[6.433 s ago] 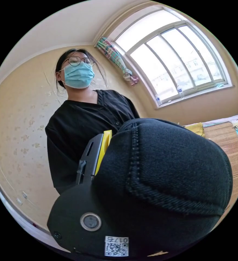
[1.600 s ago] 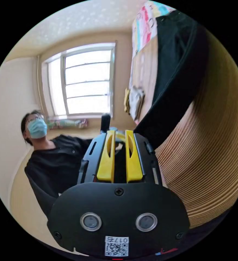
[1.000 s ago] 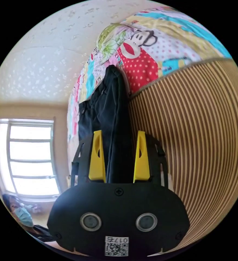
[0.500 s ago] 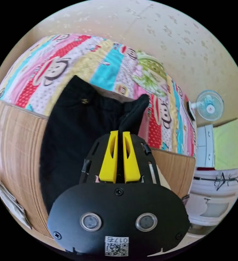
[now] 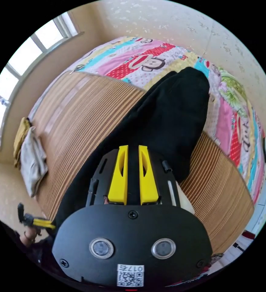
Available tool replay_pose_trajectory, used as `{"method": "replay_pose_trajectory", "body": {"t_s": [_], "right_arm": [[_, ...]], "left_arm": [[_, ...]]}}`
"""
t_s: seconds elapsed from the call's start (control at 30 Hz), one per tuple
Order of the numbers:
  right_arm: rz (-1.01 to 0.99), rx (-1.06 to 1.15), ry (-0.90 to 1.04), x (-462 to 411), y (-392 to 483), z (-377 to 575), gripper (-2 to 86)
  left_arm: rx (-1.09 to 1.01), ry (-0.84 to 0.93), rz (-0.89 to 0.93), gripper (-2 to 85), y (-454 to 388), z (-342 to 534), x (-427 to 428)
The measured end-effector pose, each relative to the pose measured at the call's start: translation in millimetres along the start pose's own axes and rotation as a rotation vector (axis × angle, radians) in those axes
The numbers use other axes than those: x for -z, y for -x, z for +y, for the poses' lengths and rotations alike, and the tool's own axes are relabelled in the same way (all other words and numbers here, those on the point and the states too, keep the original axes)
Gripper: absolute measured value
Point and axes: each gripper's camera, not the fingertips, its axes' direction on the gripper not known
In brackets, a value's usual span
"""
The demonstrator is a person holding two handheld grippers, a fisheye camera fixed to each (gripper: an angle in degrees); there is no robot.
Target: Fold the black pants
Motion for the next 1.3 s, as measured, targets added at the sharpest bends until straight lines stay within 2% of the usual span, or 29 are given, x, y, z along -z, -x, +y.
{"method": "replay_pose_trajectory", "body": {"t_s": [0.07, 0.1, 0.17, 0.27, 0.43, 0.67, 0.73, 0.8, 0.87, 0.97, 1.17, 1.23, 1.3], "right_arm": [[-0.240, 0.002, 0.093, 1, -8, 89, 8.0], [-0.294, -0.013, 0.116, -1, -8, 112, 8.2], [-0.492, -0.115, 0.167, -15, -3, 204, 8.8], [-0.669, -0.198, 0.201, -34, 23, 287, 9.4], [-0.652, -0.393, 0.185, -45, 45, 359, 9.2], [-0.726, -0.477, 0.291, -29, 51, 376, 3.2], [-0.725, -0.429, 0.264, 3, 43, 367, 2.7], [-0.665, -0.356, 0.234, 38, 40, 364, 2.4], [-0.582, -0.273, 0.273, 54, 42, 375, 2.3], [-0.622, -0.316, 0.352, 24, 38, 401, 3.1], [-0.761, -0.443, 0.237, 19, -1, 425, 8.4], [-0.746, -0.478, 0.185, 29, -16, 430, 10.1], [-0.756, -0.494, 0.131, 35, -34, 432, 11.7]], "left_arm": [[-0.019, 0.025, -0.032, 4.0, -8, -4, -4], [-0.028, 0.038, -0.045, 4.0, -12, -7, -6], [-0.044, 0.059, -0.054, 4.0, -16, -9, -10], [-0.062, 0.082, -0.052, 4.0, -19, -12, -13], [-0.087, 0.140, -0.018, 4.0, -18, -14, -14], [-0.140, 0.257, 0.022, 3.4, -21, -12, -24], [-0.275, 0.216, 0.201, 2.7, -34, 1, -4], [-0.371, 0.115, 0.278, 2.4, -40, 24, 17], [-0.336, 0.107, 0.305, 2.3, -29, 42, 18], [-0.178, 0.177, 0.288, 2.8, 5, 64, -17], [-0.131, 0.182, 0.169, 7.0, 13, 74, -26], [-0.176, 0.080, 0.143, 7.7, 8, 73, 0], [-0.152, 0.001, 0.203, 9.1, 16, 65, 17]]}}
